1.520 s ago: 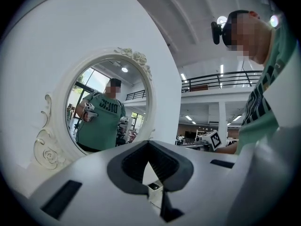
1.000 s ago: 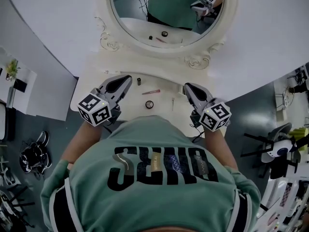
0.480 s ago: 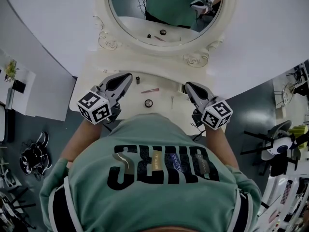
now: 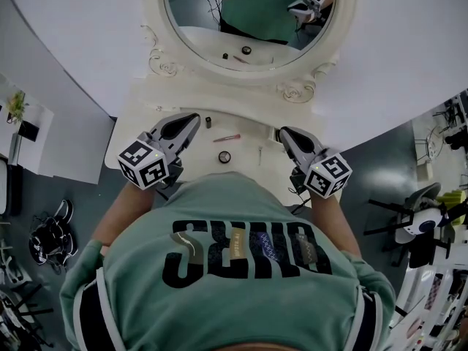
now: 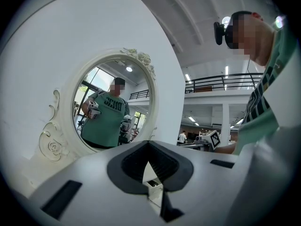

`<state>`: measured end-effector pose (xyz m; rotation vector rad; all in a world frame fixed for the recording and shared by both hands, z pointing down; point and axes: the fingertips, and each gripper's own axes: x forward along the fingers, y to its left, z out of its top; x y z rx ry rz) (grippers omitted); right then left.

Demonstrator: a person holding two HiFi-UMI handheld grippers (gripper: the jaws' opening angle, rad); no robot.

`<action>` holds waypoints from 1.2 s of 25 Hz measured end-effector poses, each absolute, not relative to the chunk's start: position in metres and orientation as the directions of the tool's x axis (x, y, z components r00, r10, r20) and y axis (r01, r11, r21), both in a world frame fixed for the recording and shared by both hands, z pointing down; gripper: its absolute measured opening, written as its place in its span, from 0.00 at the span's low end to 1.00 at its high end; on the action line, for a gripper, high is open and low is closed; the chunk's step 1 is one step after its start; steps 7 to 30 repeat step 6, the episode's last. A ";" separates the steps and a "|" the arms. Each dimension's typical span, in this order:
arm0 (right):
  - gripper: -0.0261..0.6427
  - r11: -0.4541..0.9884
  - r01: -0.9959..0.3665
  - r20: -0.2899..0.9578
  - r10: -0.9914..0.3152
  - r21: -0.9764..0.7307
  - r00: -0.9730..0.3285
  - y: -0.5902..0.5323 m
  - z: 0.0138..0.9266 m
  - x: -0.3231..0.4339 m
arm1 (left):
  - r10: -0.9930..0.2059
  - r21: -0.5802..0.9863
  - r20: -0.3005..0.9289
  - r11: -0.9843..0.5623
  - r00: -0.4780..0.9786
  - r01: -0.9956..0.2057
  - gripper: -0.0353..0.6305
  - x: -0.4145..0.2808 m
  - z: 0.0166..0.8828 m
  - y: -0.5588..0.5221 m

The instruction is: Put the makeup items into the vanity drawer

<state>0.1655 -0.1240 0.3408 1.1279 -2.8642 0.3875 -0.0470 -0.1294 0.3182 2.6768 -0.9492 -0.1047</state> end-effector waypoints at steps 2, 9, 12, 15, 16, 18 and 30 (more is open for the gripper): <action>0.05 0.706 -0.674 0.126 -0.665 -0.218 -0.737 -0.124 0.340 0.164 | -0.627 0.305 0.032 -0.735 0.778 -0.605 0.06 -0.048 0.318 -0.129; 0.05 0.710 -0.669 0.121 -0.661 -0.218 -0.741 -0.124 0.339 0.161 | -0.632 0.309 0.031 -0.731 0.775 -0.609 0.06 -0.050 0.318 -0.129; 0.05 0.710 -0.669 0.121 -0.661 -0.218 -0.741 -0.124 0.339 0.161 | -0.632 0.309 0.031 -0.731 0.775 -0.609 0.06 -0.050 0.318 -0.129; 0.05 0.710 -0.669 0.121 -0.661 -0.218 -0.741 -0.124 0.339 0.161 | -0.632 0.309 0.031 -0.731 0.775 -0.609 0.06 -0.050 0.318 -0.129; 0.05 0.710 -0.669 0.121 -0.661 -0.218 -0.741 -0.124 0.339 0.161 | -0.632 0.309 0.031 -0.731 0.775 -0.609 0.06 -0.050 0.318 -0.129; 0.05 0.710 -0.669 0.121 -0.661 -0.218 -0.741 -0.124 0.339 0.161 | -0.632 0.309 0.031 -0.731 0.775 -0.609 0.06 -0.050 0.318 -0.129; 0.05 0.710 -0.669 0.121 -0.661 -0.218 -0.741 -0.124 0.339 0.161 | -0.632 0.309 0.031 -0.731 0.775 -0.609 0.06 -0.050 0.318 -0.129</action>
